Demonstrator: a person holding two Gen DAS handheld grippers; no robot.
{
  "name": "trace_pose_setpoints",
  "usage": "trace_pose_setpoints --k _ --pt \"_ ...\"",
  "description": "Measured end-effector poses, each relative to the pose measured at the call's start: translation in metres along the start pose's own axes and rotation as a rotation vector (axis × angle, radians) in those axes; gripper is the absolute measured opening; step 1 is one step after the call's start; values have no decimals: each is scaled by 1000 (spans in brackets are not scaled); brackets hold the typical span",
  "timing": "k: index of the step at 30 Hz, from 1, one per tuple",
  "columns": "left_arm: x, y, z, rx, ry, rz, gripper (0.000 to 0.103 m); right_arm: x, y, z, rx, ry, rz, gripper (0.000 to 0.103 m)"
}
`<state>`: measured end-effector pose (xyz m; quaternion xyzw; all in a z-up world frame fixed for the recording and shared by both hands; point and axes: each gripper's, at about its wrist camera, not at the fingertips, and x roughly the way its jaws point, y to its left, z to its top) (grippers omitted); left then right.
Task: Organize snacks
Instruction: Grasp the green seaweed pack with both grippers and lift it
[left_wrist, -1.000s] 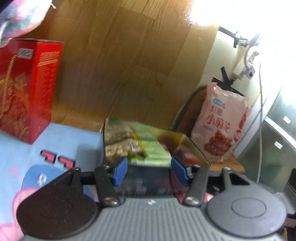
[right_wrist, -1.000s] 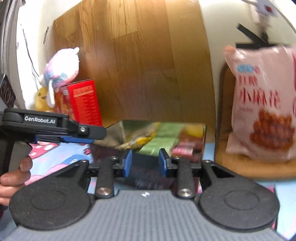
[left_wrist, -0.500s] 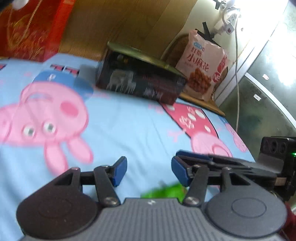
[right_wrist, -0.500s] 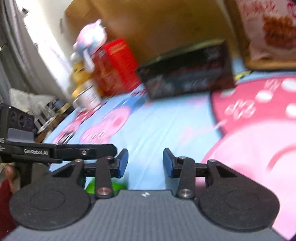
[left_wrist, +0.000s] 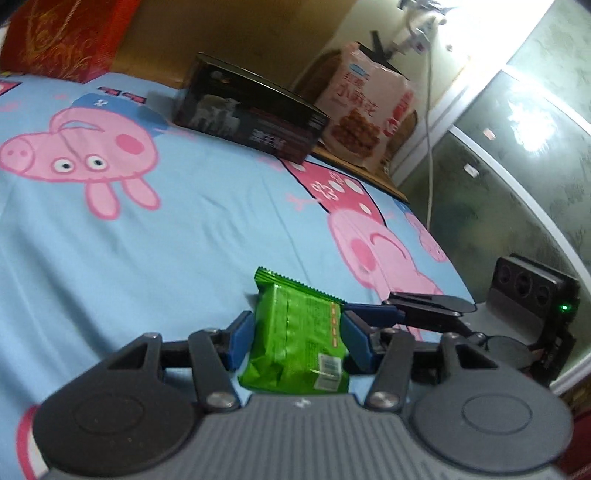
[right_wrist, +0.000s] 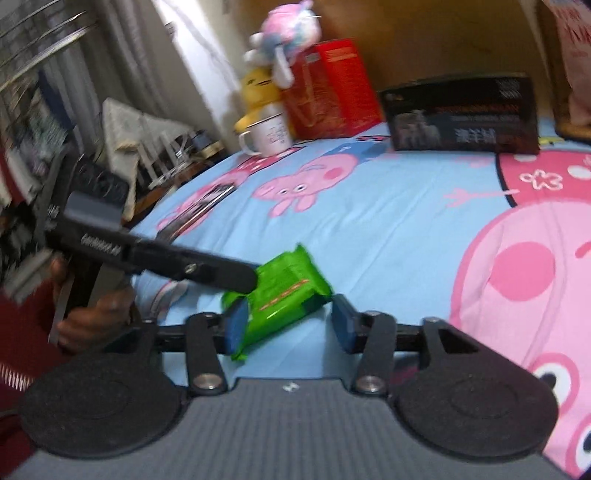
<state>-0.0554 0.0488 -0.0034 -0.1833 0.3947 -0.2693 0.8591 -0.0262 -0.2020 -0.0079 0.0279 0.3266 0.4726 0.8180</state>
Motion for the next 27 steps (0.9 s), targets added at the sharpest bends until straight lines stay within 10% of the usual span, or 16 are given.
trace_pose_setpoints --k 10,27 --pt "43 -29 19 78 27 37 52 9 29 -15 -288 19 -305 78" --pt "112 -75 49 188 82 20 53 -25 -31 -12 -37 -90 -590 80"
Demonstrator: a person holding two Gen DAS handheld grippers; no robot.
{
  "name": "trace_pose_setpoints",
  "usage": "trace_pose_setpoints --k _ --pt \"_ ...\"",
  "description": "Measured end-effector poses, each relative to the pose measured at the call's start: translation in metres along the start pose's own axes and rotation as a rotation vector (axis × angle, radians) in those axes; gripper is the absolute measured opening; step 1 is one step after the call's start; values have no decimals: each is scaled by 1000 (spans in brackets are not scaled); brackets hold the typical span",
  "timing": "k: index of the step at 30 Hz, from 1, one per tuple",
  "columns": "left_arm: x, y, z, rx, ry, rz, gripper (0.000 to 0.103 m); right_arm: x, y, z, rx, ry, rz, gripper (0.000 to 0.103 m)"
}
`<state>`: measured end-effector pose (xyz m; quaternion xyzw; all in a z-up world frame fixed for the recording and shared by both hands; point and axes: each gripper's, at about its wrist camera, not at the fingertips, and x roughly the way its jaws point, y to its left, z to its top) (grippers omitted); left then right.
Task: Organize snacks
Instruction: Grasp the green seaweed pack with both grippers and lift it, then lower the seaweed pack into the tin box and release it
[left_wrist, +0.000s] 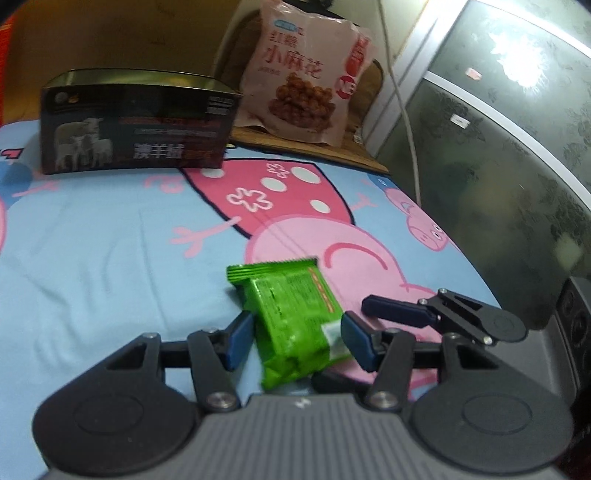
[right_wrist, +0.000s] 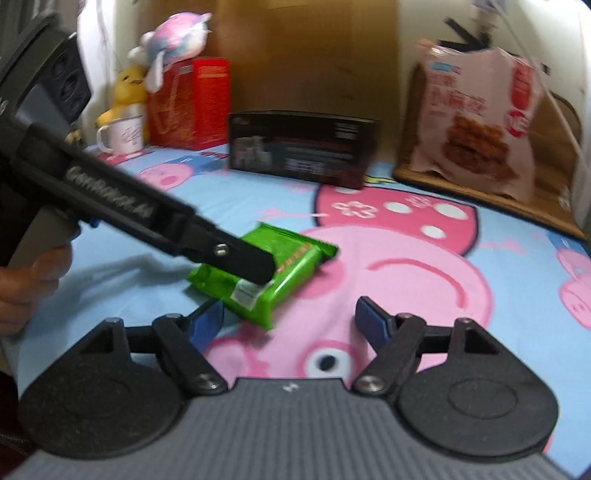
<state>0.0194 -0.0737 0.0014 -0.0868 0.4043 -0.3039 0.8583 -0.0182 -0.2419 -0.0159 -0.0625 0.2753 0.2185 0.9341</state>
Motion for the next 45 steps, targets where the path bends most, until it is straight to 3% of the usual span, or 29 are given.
trace_pose_setpoints --k 4,6,15,25,31,34,36,38,43,45 --pt "7 -6 3 28 12 -13 52 -3 3 -3 -12 -2 23 75" --pt "9 -7 5 32 14 -15 48 0 10 -2 -52 -5 48 57" --pt "3 2 29 13 -21 -1 46 9 8 15 -37 -72 16 43" --pt "-12 25 129 57 -215 99 46 56 -5 108 -106 -234 20 43" --pt "16 58 186 32 -254 184 46 112 -28 156 -168 -233 -3 43" --pt "41 73 197 15 -236 232 46 141 -33 159 -194 -198 -24 48" --pt "58 80 199 11 -207 273 46 148 -33 155 -187 -227 -58 59" --pt "66 83 193 10 -199 315 46 142 -32 151 -171 -249 -69 61" --pt "51 76 175 -5 -237 336 46 112 -27 133 -162 -278 -53 62" --pt "38 67 167 -3 -259 353 46 101 -26 123 -139 -284 -49 72"
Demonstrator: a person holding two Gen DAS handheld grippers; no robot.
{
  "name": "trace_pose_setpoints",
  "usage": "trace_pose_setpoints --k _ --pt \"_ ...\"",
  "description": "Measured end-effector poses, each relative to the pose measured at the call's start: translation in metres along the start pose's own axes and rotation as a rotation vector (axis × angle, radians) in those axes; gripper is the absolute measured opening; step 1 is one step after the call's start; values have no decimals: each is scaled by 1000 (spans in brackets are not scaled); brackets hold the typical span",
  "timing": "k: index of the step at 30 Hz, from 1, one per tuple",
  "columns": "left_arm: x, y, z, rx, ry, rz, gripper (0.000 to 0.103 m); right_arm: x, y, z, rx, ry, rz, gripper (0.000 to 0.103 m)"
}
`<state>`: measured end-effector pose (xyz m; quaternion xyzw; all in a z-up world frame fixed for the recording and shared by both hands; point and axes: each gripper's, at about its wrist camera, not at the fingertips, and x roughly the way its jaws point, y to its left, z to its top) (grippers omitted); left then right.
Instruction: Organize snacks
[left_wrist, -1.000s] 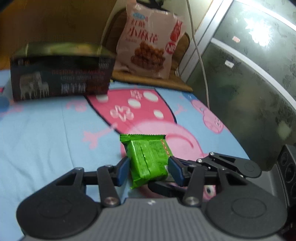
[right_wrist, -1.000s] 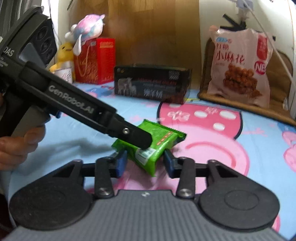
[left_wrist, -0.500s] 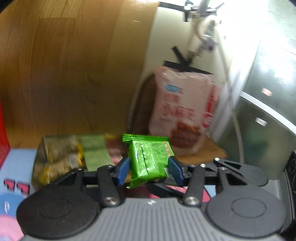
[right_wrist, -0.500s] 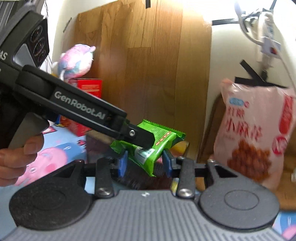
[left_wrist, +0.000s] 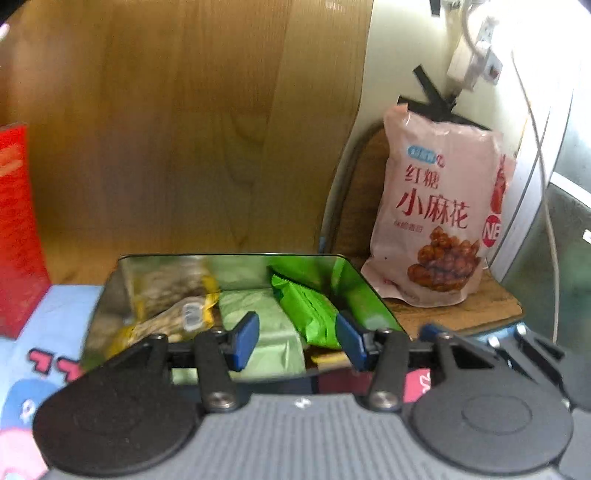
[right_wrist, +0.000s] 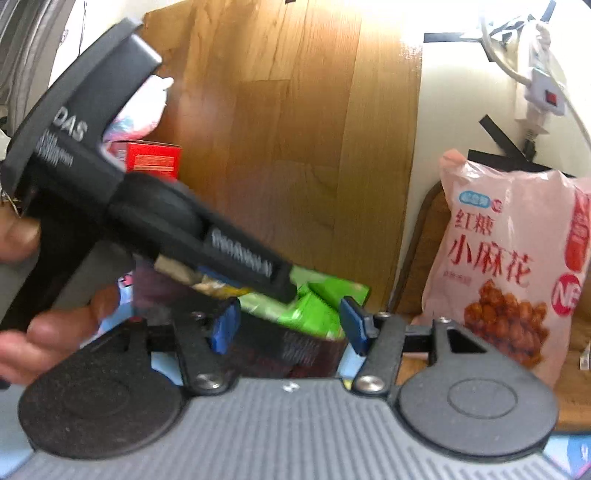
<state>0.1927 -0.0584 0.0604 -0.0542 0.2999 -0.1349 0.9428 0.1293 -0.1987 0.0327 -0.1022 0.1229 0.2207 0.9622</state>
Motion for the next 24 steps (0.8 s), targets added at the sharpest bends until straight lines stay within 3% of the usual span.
trace_pose_setpoints --k 2,9,19,24 --pt "-18 -5 -9 13 -18 18 47 -16 3 -8 47 0 4 81" --pt "-68 -22 -47 84 -14 115 49 -58 8 -33 283 3 13 95" --pt "-106 -18 -110 80 81 205 54 -100 15 -52 449 8 -23 103" --pt "-112 -15 -126 69 104 237 59 -109 23 -55 495 22 -50 103"
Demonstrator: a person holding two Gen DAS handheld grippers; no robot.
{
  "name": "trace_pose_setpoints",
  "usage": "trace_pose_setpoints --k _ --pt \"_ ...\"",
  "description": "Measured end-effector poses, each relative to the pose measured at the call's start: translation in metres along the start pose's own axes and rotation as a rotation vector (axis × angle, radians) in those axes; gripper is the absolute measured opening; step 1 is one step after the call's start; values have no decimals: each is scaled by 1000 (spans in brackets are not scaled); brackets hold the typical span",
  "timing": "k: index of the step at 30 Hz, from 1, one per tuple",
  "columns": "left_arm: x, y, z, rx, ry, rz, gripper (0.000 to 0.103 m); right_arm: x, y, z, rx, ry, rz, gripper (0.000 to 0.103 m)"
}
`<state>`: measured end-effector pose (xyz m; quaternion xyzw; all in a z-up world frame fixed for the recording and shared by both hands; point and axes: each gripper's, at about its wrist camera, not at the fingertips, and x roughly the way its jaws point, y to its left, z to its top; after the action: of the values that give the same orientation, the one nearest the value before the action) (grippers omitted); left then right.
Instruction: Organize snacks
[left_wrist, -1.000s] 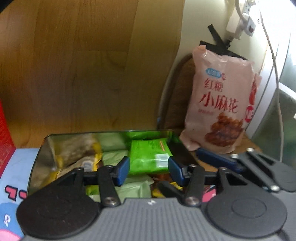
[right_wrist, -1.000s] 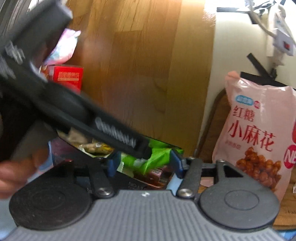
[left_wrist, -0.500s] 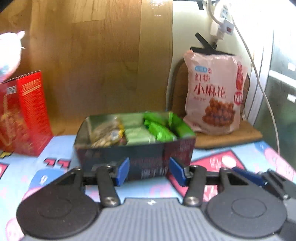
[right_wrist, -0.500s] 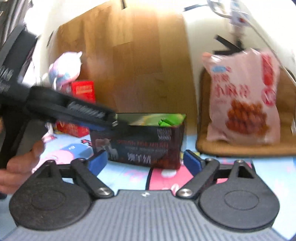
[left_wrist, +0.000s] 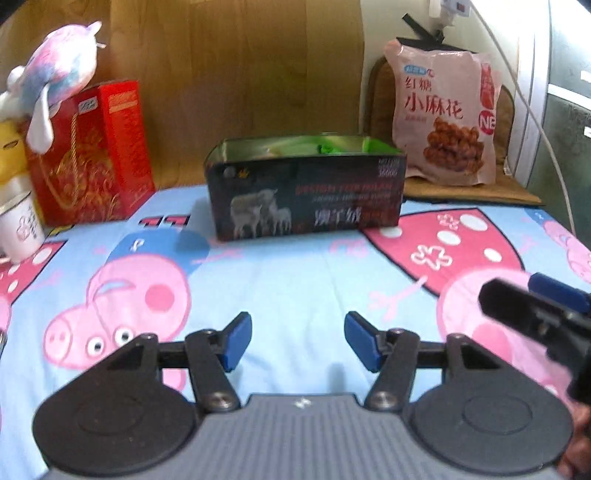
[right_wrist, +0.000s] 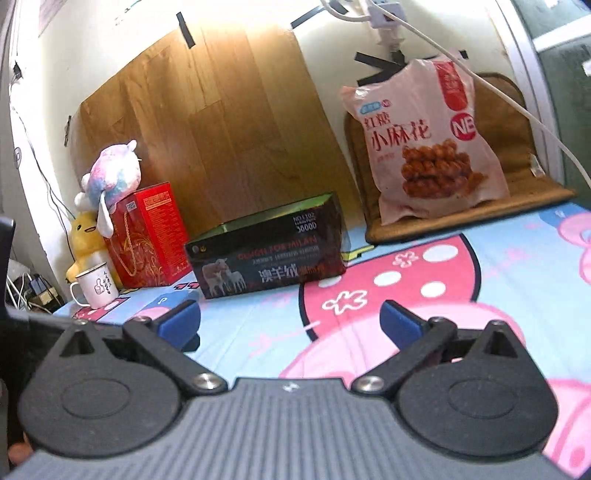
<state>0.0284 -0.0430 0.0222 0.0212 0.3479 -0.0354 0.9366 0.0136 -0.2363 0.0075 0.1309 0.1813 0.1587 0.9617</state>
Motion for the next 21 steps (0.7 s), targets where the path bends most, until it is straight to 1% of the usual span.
trace_pose_setpoints --k 3,7,11,14,17,19,21 --pt "0 3 -7 -10 7 25 60 -1 2 -3 4 3 -32 103" --pt "3 8 -13 -12 11 65 62 3 3 -7 14 33 -14 103" --pt "7 10 -15 -14 -2 110 67 2 4 -8 1 29 -6 103" --pt "10 10 -16 -9 -12 135 67 2 3 -9 9 26 -8 103" --pt "12 6 -20 7 -35 161 71 1 -1 -9 33 20 -7 101" --pt "12 2 -23 35 -56 185 72 1 -2 -9 44 21 -3 101" --pt "12 -1 -23 55 -64 194 72 1 -3 -9 49 25 0 101"
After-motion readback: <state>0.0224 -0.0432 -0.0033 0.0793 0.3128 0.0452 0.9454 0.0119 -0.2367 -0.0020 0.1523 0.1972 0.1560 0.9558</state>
